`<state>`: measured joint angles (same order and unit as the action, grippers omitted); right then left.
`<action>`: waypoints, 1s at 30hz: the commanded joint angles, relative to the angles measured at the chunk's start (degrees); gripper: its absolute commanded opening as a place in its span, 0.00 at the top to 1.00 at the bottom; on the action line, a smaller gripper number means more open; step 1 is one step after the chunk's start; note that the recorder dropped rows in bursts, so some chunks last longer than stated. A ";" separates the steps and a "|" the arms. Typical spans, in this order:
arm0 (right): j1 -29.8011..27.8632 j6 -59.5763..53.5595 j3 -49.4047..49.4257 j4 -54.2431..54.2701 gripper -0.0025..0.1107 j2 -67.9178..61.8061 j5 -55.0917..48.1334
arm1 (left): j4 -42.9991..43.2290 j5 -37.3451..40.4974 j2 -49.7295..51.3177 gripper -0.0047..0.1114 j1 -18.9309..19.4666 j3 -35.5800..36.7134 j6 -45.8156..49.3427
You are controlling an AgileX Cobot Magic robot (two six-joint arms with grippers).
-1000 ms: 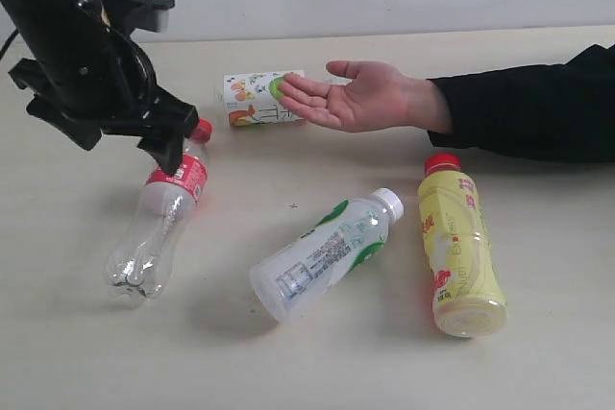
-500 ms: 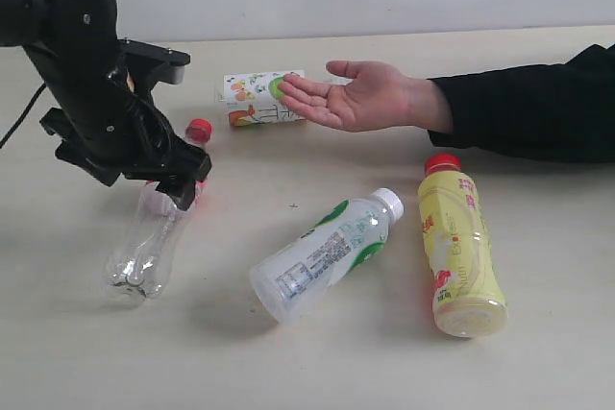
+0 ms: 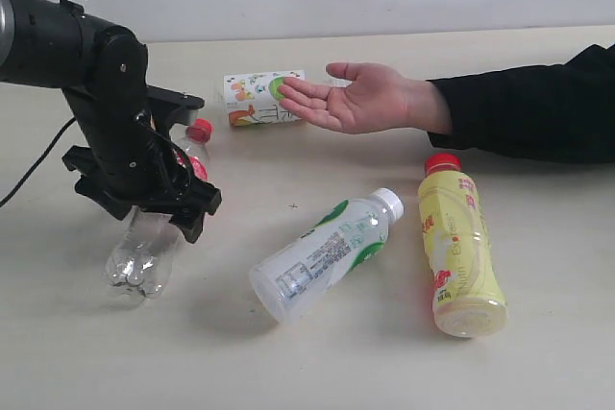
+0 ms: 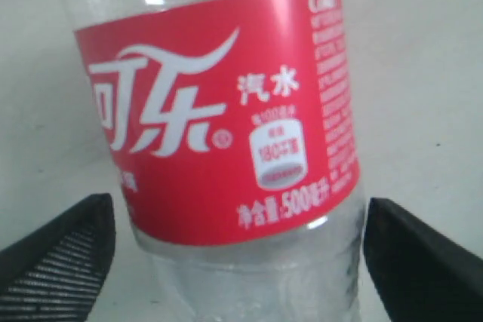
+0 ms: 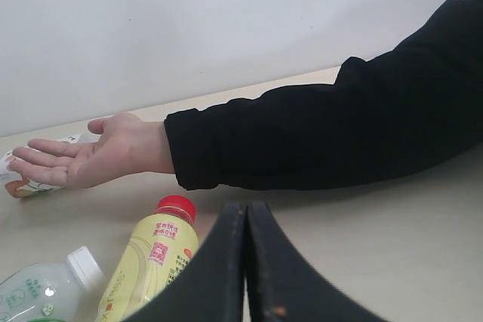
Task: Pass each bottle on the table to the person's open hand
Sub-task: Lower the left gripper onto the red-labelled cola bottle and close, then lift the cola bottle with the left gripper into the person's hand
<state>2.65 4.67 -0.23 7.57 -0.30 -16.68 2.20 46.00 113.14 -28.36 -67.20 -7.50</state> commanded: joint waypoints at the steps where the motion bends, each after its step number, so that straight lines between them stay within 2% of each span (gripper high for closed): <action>1: 0.00 -0.06 0.23 -0.05 0.98 0.30 0.35 | -2.20 -1.46 0.13 0.23 -0.25 0.03 -0.50; 5: 0.00 -0.06 0.23 -0.05 0.98 0.30 0.35 | -2.84 -1.65 0.17 0.27 -0.25 0.03 -0.50; 12: 0.00 -0.06 0.23 -0.05 0.98 0.30 0.35 | -2.84 -1.65 0.17 0.59 -0.25 0.03 -0.50; 21: 0.00 -0.06 0.23 -0.05 0.98 0.30 0.35 | -2.84 1.40 -1.55 0.96 -0.25 -0.72 -0.50; 26: 0.00 -0.06 0.23 -0.05 0.98 0.30 0.35 | -2.84 5.01 -5.91 0.96 -0.25 -3.48 -0.78; 30: 0.00 -0.06 0.23 -0.05 0.98 0.30 0.35 | -5.17 4.78 -10.46 0.96 -0.47 -4.82 -1.71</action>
<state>2.65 4.67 -0.23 7.57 -0.30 -16.68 -0.83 50.43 106.02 -28.36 -70.99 -8.37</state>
